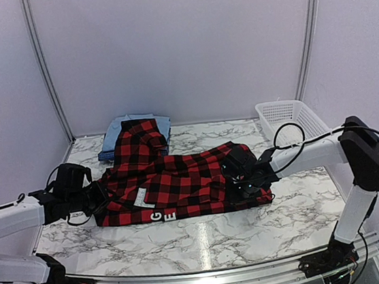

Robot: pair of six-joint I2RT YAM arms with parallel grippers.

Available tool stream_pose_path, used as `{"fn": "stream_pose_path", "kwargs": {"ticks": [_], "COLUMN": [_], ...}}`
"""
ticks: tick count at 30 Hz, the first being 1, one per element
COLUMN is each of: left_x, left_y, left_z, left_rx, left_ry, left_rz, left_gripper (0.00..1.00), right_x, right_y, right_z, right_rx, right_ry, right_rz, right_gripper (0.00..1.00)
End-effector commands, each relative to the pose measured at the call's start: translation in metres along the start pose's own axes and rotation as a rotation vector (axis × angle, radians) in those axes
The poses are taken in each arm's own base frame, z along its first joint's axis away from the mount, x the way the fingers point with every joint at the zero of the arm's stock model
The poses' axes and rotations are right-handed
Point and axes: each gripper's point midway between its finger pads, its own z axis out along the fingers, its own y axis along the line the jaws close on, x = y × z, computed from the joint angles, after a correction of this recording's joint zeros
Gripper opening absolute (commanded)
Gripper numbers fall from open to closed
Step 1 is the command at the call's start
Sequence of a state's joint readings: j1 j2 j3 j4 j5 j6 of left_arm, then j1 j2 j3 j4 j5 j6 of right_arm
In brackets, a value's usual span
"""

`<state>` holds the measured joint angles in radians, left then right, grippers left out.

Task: Fold and stack the long sleeve shirts
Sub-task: Adjust the sleeve of the 1/3-folded shirt.

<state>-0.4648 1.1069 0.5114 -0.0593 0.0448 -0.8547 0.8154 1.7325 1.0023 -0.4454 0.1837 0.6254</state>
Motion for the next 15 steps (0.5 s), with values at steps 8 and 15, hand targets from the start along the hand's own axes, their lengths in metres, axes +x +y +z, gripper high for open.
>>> {"fn": "stream_pose_path", "kwargs": {"ticks": [8, 15], "left_x": [-0.0027, -0.0052], "left_y": [-0.0036, -0.005], "left_z": [0.0011, 0.0007], "left_rx": [-0.017, -0.017], "left_ry": [0.009, 0.002], "left_rz": [0.02, 0.028], "left_gripper": [0.31, 0.31], "right_x": [-0.022, -0.0204], "right_y": [0.0177, 0.0145], "right_z": [-0.0063, -0.0081], "right_rx": [-0.063, -0.032], "right_ry": [-0.078, -0.057], "right_rz": [0.048, 0.042], "right_gripper": [0.23, 0.0]}}
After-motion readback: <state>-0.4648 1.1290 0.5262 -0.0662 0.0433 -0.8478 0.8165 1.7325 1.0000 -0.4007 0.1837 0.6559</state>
